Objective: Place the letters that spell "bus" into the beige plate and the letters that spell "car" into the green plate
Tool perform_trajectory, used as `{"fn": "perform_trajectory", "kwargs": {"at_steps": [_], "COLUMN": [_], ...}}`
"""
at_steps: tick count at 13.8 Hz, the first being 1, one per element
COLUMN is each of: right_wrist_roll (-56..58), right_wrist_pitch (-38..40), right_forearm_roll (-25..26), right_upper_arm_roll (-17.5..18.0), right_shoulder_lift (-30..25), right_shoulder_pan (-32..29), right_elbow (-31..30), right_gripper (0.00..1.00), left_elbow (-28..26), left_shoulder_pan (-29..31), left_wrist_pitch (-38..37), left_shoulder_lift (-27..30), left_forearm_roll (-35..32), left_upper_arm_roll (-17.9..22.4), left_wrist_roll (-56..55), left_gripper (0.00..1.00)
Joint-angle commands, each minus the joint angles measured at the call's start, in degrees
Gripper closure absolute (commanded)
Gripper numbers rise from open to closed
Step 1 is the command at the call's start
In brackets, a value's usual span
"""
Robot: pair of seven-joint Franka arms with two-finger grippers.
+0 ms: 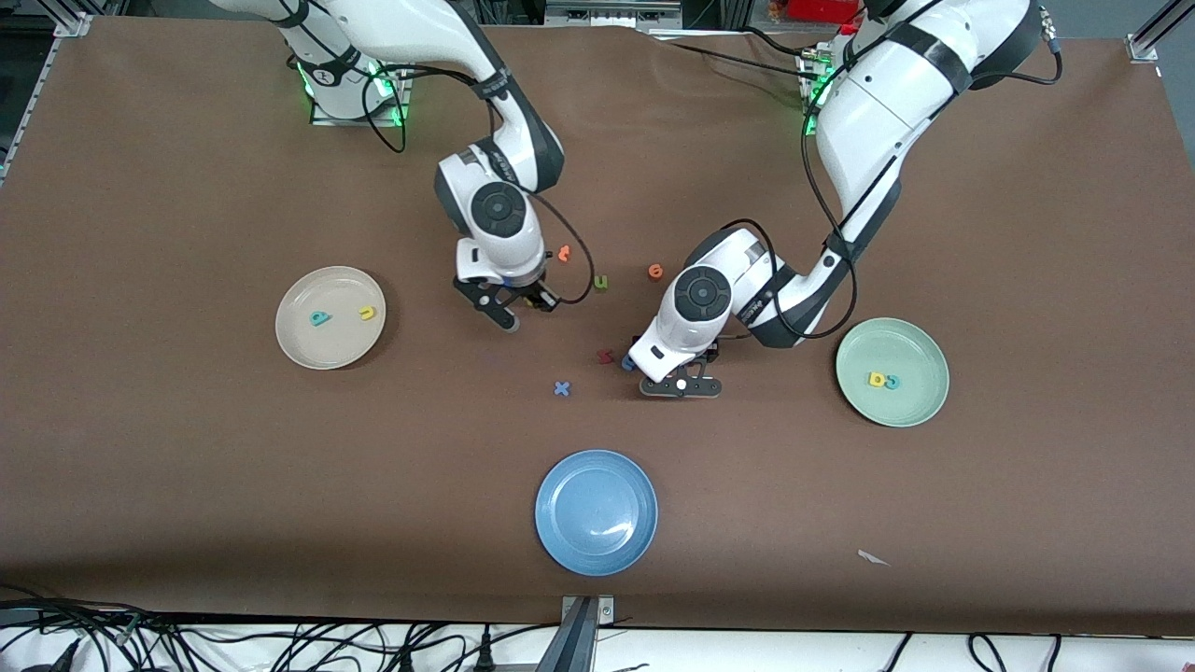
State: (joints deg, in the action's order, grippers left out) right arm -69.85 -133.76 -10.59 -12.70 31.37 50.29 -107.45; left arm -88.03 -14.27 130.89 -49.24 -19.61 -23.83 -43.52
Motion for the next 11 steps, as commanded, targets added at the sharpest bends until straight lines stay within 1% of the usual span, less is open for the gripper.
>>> {"fn": "perform_trajectory", "kwargs": {"at_steps": [1,3,4,5,7,10,11], "right_wrist_roll": [8.8,15.5,18.8,24.2,34.2,43.6,47.2], "right_wrist_pitch": [7.3,10.6,11.8,12.3,11.9,11.8,11.3], "right_forearm_roll": [-0.9,-0.9,-0.9,-0.9,-1.2,-1.4,-1.5], "right_upper_arm_roll": [-4.4,-8.5,-11.3,-14.4,-19.2,-24.7,-26.1], "right_shoulder_lift": [-5.1,-6.2,-6.2,-6.6,-8.9,-9.7,-9.7], "right_shoulder_pan": [-0.2,-0.1,-0.2,-0.1,-0.2,-0.2,-0.3], "right_elbow": [-0.8,-1.4,-1.7,-2.9,-7.1,-11.3,-12.8], "right_gripper": [0.94,0.94,0.94,0.94,0.94,0.94,0.94], "left_elbow": [2.0,2.0,2.0,2.0,2.0,1.9,2.0], "left_shoulder_pan": [-2.6,-2.8,-2.9,-2.9,-3.0,-3.0,-3.0], "left_wrist_pitch": [-0.7,-0.8,-0.8,-0.8,-0.8,-0.8,-0.8], "left_shoulder_lift": [-0.5,-0.5,-0.5,-0.5,-0.5,-0.5,-0.5], "left_forearm_roll": [0.4,0.4,0.4,0.4,0.4,0.3,0.3], "left_upper_arm_roll": [1.9,1.9,1.9,1.9,2.0,2.1,2.1], "left_wrist_roll": [-0.5,-0.8,-0.9,-1.2,-1.6,-1.6,-1.7], "left_gripper": [0.23,0.32,0.37,0.42,0.49,0.63,0.65]}}
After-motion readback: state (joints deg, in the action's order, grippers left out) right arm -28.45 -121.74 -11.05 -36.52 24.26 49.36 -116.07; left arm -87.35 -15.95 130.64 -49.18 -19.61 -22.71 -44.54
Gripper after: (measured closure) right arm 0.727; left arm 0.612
